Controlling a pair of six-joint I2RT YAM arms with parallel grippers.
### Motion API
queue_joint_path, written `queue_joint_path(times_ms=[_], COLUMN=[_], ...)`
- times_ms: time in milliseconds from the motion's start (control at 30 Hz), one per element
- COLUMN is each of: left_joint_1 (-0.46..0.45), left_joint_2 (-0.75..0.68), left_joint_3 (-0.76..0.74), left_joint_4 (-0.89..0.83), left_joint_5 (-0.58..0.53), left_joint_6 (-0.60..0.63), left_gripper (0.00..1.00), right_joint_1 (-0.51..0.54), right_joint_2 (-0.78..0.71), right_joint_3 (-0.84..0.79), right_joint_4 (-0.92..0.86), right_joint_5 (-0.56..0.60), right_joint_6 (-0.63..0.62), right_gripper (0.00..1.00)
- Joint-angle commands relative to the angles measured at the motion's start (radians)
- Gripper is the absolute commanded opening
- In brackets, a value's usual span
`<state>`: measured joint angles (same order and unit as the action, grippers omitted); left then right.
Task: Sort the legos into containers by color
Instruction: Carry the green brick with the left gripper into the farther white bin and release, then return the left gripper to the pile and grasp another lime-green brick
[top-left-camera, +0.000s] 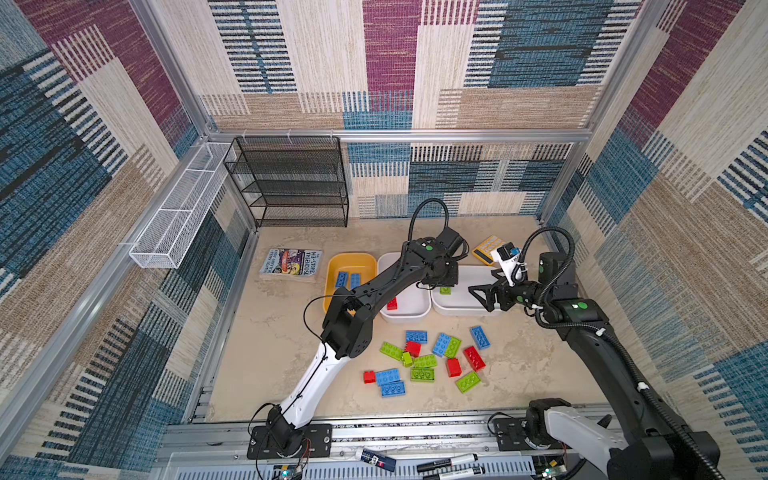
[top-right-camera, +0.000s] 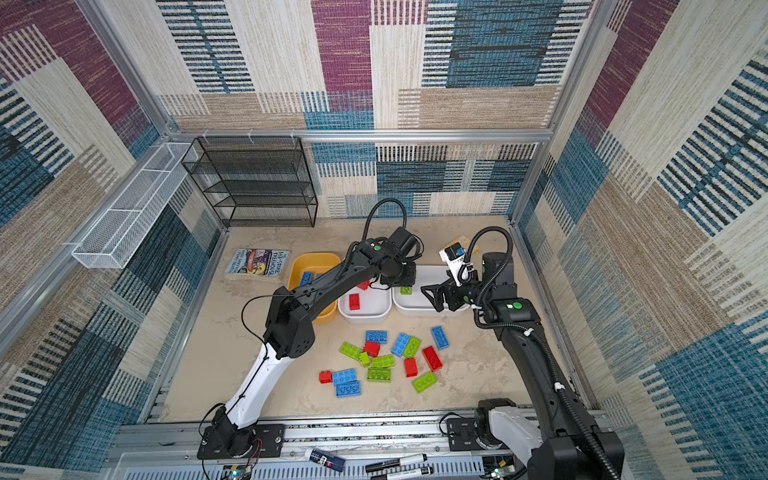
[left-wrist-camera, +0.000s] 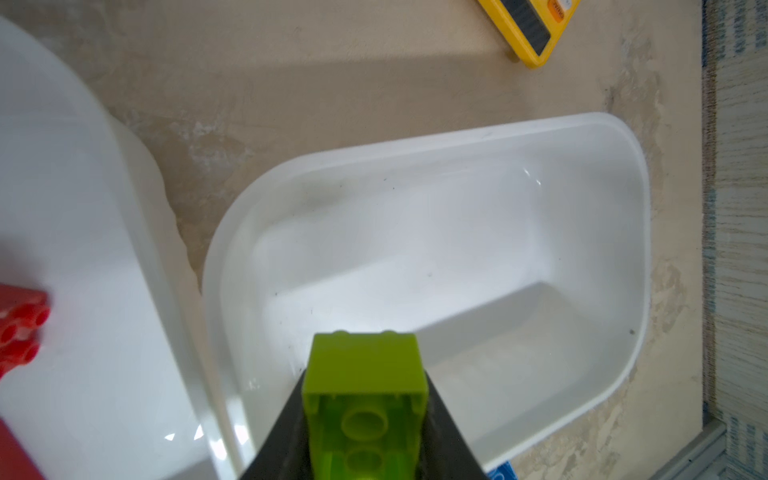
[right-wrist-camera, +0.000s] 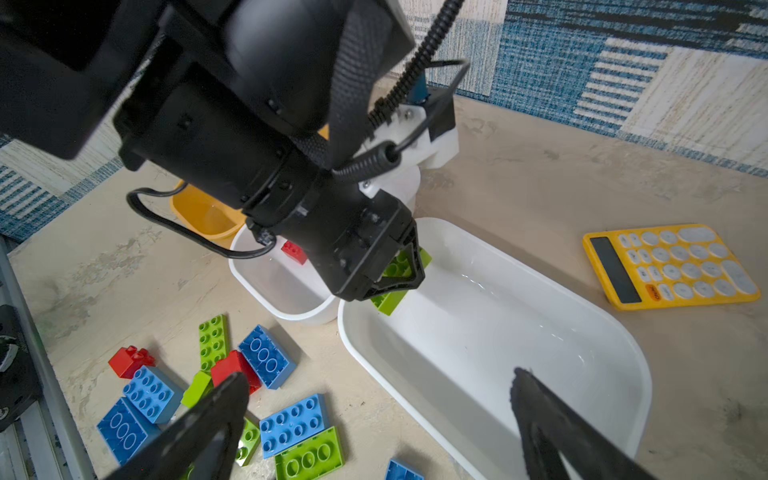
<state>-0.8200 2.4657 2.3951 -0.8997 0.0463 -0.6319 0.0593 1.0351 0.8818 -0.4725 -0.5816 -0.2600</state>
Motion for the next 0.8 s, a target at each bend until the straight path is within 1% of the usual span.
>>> queue_joint_path(times_ms=[0,67,200,267,367,433,533,600,667,767], left_joint_1=[-0.006,-0.006,-0.006,-0.007,-0.006,-0.006,-0.006,-0.002,0.01,0.035], left_joint_2=[0.044,0.057,0.033,0.008,-0.043,-0.097,-0.216,-0.316,-0.405,-0.506], left_joint_3=[0.05,0.061,0.038,0.031,0.02,-0.023,-0.135,-0.25,-0.338,-0.452], left_joint_4=[0.009,0.009,0.01,0.016,0.016,0.015,0.014,0.009,-0.016,-0.101], left_joint_5=[-0.046,-0.051,-0.084,-0.082,-0.064,-0.043,0.008,0.056,0.117,0.217], left_joint_6=[0.057,0.069,0.1,0.129,0.196,0.268,0.431,0.576,0.692,0.867], left_gripper=[0.34,0.39,0.58,0.65,0.71,0.73,0.75,0.75,0.74,0.73], right_joint_1=[0.001,0.0,-0.001,-0.001,-0.001,-0.001,-0.001,-0.001,-0.001,-0.001], right_joint_2=[-0.007,-0.008,-0.017,-0.017,-0.017,-0.018,-0.02,-0.023,-0.023,-0.026], right_joint_3=[0.011,0.017,0.025,0.026,0.026,0.028,0.025,0.02,0.015,0.008], right_joint_4=[-0.003,-0.013,-0.023,-0.025,-0.029,-0.03,-0.031,-0.029,-0.024,-0.018], right_joint_5=[0.014,0.016,0.018,0.01,-0.009,-0.016,-0.031,-0.045,-0.059,-0.068], right_joint_6=[-0.009,-0.014,-0.018,-0.016,-0.012,-0.01,-0.01,-0.009,-0.004,-0.002], right_gripper=[0.99,0.99,0.99,0.99,0.99,0.99,0.99,0.99,0.99,0.99])
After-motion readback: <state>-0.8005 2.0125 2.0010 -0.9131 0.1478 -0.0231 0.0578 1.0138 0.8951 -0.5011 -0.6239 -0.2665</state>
